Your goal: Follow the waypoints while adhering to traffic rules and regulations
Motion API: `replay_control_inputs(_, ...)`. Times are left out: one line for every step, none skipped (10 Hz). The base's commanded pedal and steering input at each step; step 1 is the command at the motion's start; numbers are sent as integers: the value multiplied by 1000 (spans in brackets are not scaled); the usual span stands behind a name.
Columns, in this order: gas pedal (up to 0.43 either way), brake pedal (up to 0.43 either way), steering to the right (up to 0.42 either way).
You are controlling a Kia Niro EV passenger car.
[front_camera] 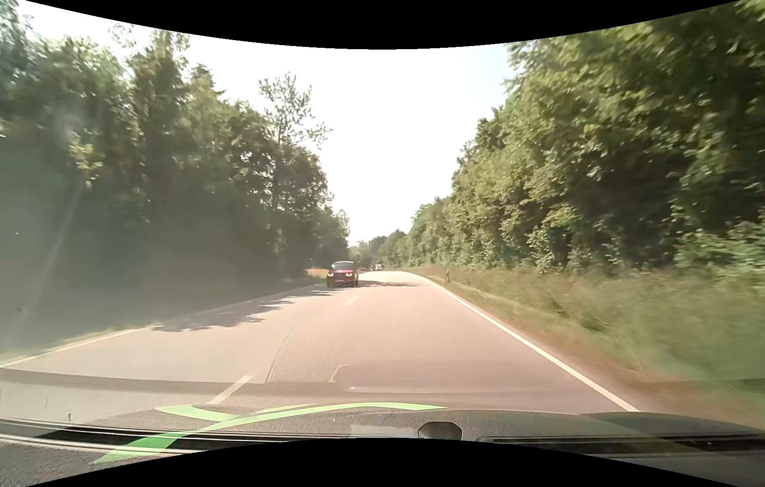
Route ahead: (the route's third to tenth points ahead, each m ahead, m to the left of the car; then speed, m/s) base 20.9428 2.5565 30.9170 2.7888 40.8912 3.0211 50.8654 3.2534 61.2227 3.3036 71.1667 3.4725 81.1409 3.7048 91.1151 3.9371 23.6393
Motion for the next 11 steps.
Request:
replay_control_inputs(240, 0, -8)
replay_control_inputs(240, 0, -7)
replay_control_inputs(240, 0, -6)
replay_control_inputs(248, 0, -6)
replay_control_inputs(268, 0, -6)
replay_control_inputs(280, 0, -5)
replay_control_inputs(287, 0, -4)
replay_control_inputs(299, 0, -4)
replay_control_inputs(299, 0, -4)
replay_control_inputs(299, 0, -4)
replay_control_inputs(299, 0, -4)
